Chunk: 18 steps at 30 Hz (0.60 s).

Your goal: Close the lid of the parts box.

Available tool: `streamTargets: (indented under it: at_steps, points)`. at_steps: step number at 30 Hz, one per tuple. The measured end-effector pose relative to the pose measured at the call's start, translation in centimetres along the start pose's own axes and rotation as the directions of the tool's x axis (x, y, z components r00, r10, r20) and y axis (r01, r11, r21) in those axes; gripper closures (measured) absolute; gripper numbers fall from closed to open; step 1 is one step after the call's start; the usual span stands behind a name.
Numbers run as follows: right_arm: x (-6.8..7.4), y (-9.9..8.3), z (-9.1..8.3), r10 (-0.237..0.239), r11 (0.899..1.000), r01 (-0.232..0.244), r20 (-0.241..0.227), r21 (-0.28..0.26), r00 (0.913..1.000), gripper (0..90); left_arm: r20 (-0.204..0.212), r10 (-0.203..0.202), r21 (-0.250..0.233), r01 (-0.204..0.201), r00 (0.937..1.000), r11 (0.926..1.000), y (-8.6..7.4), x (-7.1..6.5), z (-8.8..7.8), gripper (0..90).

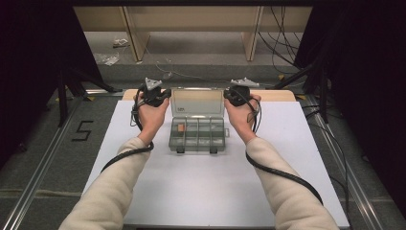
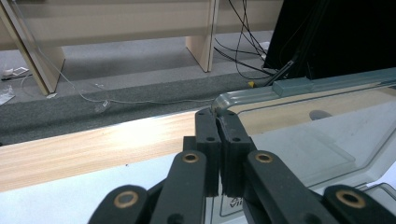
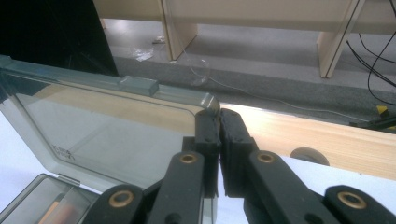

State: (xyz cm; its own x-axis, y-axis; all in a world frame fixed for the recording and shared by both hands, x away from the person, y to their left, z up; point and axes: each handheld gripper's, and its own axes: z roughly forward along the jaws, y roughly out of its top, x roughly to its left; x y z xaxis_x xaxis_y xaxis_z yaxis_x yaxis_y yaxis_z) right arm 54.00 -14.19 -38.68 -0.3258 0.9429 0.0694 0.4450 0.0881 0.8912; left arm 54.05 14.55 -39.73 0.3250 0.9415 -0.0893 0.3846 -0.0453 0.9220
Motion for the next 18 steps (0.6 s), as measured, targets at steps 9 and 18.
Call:
streamTargets:
  at_steps: [9, 18]
  points:
    - [0.2, -0.4, -0.7, -0.013, 1.0, 0.013, -0.006, -0.003, 0.9999, 87.4, 0.005, 0.013, -0.011, -0.013, 0.9999, 0.9999, -0.3, -0.1, -0.6, 87.5]
    - [0.3, -0.7, -1.2, -0.021, 1.0, 0.021, -0.013, -0.006, 0.9997, 87.4, 0.008, 0.027, -0.023, -0.027, 0.9996, 0.9994, -0.7, -0.3, -1.1, 87.5]
